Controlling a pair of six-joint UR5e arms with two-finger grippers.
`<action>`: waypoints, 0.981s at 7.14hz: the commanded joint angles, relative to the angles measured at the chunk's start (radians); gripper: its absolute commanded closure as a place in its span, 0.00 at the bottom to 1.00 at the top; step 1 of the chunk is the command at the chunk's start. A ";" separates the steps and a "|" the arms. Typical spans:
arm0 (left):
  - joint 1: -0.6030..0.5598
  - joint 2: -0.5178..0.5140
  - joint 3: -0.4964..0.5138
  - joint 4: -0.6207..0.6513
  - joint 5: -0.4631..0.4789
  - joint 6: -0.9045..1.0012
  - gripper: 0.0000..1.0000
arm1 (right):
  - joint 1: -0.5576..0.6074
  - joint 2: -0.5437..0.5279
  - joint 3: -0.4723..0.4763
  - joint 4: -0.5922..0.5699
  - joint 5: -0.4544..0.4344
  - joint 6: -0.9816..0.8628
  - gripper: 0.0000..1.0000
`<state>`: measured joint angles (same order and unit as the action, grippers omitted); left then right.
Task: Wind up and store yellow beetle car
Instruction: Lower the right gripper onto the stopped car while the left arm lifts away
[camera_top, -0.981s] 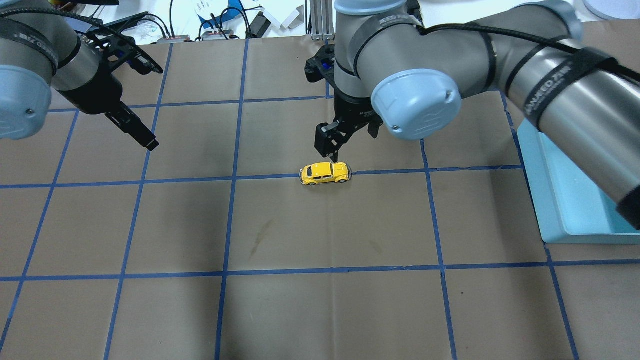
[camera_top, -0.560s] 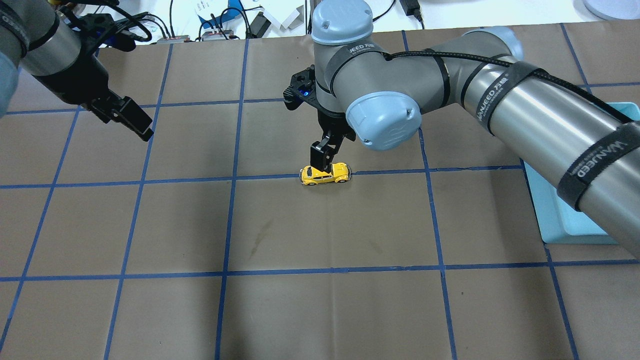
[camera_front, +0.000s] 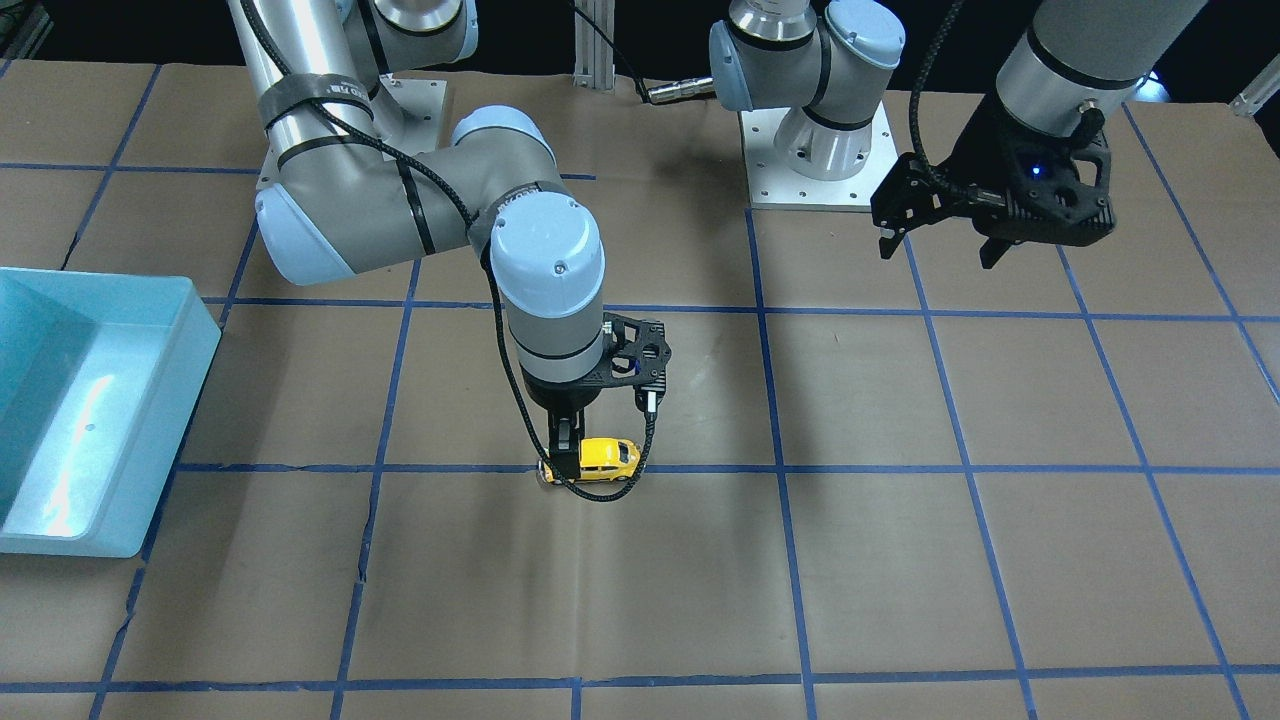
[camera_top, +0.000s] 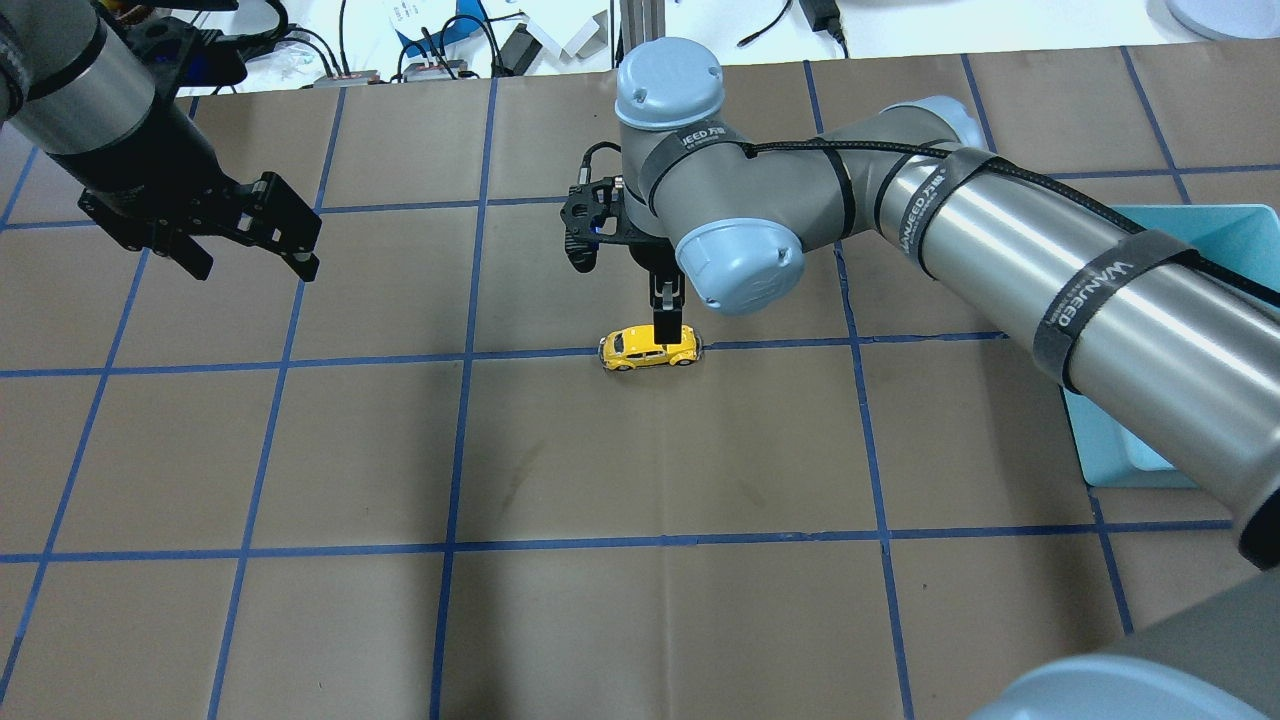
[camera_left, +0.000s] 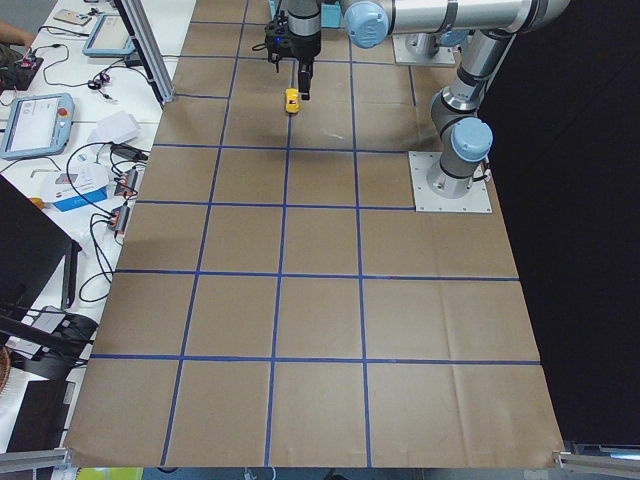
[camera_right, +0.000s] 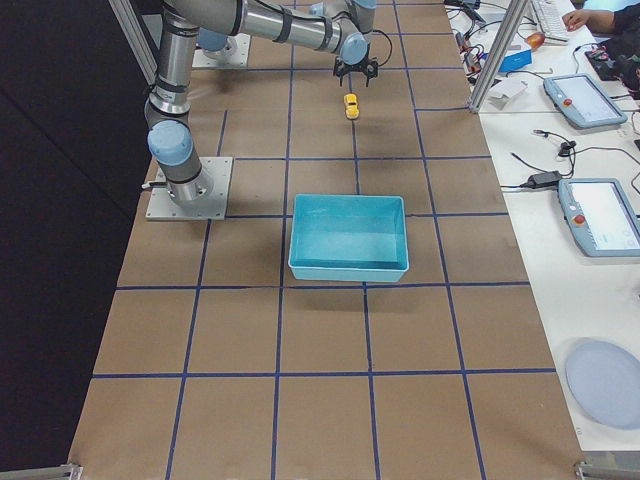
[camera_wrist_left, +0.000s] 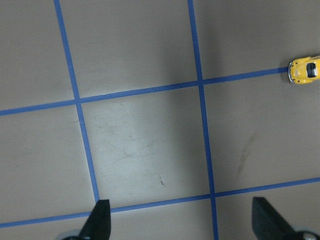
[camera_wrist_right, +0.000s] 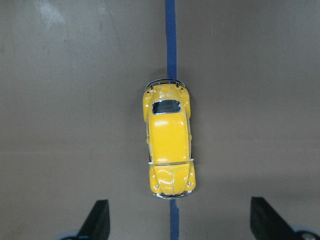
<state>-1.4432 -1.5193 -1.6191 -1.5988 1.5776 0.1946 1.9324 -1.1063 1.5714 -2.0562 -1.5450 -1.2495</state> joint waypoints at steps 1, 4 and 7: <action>-0.060 0.022 -0.008 -0.001 0.033 -0.110 0.00 | 0.000 0.043 0.070 -0.126 -0.007 -0.135 0.00; -0.063 0.038 -0.021 -0.003 -0.088 -0.165 0.00 | 0.005 0.086 0.087 -0.196 0.008 -0.134 0.13; -0.062 0.016 0.002 -0.059 -0.074 -0.167 0.00 | 0.031 0.089 0.090 -0.199 0.006 -0.134 0.56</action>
<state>-1.5051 -1.4942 -1.6248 -1.6389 1.5024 0.0284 1.9492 -1.0170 1.6592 -2.2528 -1.5366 -1.3836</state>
